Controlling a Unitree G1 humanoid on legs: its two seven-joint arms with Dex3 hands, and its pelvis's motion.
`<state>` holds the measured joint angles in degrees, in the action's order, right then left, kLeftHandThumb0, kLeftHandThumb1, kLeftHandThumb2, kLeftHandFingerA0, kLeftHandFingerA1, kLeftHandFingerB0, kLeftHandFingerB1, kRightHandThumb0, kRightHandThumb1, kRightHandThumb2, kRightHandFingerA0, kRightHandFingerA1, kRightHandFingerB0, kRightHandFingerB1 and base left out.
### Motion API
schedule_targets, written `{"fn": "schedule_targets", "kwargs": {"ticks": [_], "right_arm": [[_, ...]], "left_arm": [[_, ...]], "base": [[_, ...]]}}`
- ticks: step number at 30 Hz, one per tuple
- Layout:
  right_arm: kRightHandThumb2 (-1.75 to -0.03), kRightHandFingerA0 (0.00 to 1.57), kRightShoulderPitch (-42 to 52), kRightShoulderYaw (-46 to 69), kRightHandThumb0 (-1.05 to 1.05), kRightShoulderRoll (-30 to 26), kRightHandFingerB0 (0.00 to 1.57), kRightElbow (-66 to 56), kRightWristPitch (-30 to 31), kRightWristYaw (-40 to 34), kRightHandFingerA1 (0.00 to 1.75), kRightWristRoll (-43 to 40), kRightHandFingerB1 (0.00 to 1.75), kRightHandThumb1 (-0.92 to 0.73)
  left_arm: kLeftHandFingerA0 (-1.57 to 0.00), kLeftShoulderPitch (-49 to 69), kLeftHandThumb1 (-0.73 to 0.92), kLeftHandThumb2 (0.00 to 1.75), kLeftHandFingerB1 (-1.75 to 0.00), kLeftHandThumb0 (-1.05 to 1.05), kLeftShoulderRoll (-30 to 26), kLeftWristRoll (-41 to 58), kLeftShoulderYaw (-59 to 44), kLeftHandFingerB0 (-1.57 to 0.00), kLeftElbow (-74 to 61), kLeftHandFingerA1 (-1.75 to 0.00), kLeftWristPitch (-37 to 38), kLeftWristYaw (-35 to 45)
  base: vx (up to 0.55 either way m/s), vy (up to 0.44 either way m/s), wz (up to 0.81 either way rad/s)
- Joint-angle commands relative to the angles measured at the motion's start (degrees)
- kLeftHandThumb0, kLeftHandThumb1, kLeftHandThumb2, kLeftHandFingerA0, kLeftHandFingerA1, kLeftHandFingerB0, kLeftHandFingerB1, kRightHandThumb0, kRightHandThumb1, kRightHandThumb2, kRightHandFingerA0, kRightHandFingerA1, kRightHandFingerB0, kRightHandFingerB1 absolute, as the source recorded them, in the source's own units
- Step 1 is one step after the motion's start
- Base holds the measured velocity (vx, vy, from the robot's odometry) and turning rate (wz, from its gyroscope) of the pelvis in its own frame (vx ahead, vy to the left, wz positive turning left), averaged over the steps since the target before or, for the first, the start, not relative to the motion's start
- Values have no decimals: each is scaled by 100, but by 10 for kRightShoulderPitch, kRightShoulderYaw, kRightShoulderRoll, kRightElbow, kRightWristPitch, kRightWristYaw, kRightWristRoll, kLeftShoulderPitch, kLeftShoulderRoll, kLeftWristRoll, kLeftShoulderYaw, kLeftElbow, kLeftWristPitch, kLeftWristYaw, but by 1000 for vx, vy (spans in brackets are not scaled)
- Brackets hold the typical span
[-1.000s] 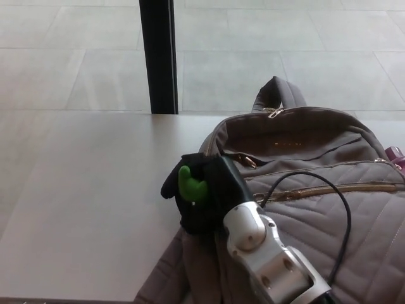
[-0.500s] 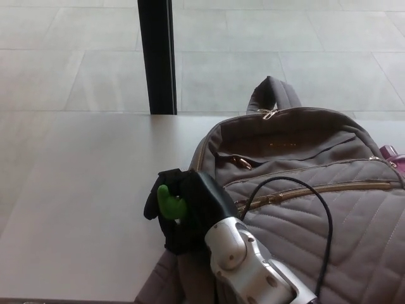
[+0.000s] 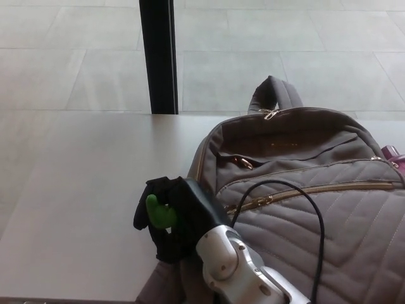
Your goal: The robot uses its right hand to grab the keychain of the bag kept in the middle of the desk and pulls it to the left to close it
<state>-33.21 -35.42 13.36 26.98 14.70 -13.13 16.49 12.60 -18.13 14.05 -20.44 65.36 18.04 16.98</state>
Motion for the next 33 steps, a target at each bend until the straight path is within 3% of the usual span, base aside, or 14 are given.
{"fn": "schedule_targets", "kwargs": {"ticks": [1,33], "right_arm": [[-147,102,0,-34,-48,225,96,81,30,14,175,-43,167,-36],[-147,102,-9,-43,-48,245,96,108,22,-6,175,-50,167,-36]], "left_arm": [[-79,-1,92,68,-48,-62,-4,-27,16,-61,-9,-61,6,-27],[-79,5,92,68,-48,-62,-20,-17,13,-61,-2,-61,6,-14]], "base": [[0,0,0],[0,0,0]]}}
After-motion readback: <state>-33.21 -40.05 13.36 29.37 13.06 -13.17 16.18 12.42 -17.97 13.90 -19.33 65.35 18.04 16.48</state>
